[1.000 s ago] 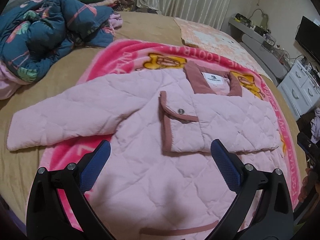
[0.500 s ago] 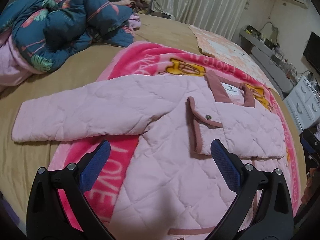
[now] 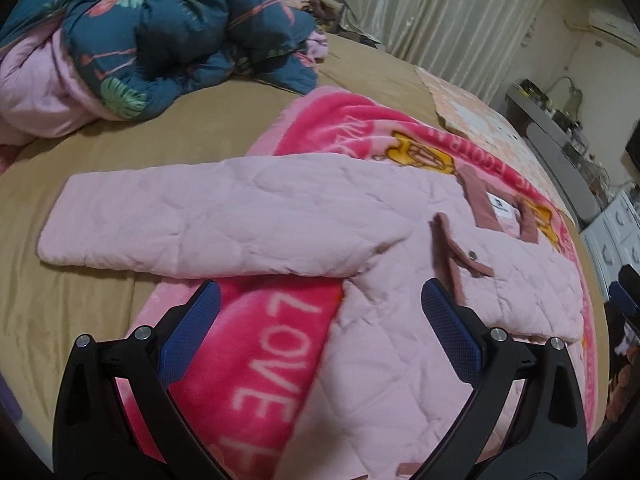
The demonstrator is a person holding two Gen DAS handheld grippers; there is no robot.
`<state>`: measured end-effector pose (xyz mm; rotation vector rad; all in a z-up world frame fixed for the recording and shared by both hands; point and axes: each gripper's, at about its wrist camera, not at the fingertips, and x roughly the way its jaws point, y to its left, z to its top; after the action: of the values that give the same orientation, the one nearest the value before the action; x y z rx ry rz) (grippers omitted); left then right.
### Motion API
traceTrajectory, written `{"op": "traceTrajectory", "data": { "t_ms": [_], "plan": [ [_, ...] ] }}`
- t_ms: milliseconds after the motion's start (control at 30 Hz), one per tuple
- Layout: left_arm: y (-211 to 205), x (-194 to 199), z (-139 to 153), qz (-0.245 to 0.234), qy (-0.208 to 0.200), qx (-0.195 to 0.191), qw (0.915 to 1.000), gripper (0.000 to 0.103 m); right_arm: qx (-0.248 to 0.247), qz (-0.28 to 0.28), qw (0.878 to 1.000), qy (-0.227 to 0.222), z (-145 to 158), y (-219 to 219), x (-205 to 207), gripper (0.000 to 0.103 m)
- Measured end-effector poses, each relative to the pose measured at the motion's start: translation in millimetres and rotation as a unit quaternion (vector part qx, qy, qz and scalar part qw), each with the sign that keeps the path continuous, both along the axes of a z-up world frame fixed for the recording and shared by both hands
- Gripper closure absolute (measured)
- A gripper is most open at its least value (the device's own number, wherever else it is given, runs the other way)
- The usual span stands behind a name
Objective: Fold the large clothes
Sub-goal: 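Move the left gripper toward the cuff of the other sleeve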
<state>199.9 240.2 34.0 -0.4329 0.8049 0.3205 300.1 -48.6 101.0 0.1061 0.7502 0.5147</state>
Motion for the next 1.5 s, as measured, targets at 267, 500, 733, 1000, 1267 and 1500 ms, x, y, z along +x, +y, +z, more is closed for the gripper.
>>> {"op": "traceTrajectory", "data": {
  "t_ms": [267, 500, 733, 1000, 1267, 1500],
  "plan": [
    [28.8, -6.7, -8.3, 0.024, -0.007, -0.003, 0.9997, 0.009, -0.021, 0.031, 0.999, -0.002, -3.0, 40.8, -3.1, 0.004],
    [55.4, -14.3, -16.5, 0.061, -0.006, -0.011, 0.9980, 0.009, -0.036, 0.064, 0.997, 0.003, -13.5, 82.4, -2.1, 0.004],
    [90.5, -25.0, -24.3, 0.112, -0.002, -0.017, 0.9936, 0.009, -0.046, 0.108, 0.993, 0.002, -15.8, 129.8, -1.6, 0.004],
    [126.3, -35.7, -36.9, 0.165, 0.019, -0.001, 0.9861, 0.009, -0.054, 0.154, 0.987, 0.002, -25.2, 187.4, -6.3, 0.004],
    [167.0, -47.1, -60.8, 0.206, 0.034, -0.057, 0.9763, 0.009, -0.078, 0.202, 0.976, 0.004, -41.2, 237.9, -15.2, 0.004],
    [188.8, -52.9, -97.7, 0.230, 0.066, -0.135, 0.9614, 0.009, -0.072, 0.223, 0.972, 0.022, -58.0, 267.6, -21.8, 0.004]
  ]
}}
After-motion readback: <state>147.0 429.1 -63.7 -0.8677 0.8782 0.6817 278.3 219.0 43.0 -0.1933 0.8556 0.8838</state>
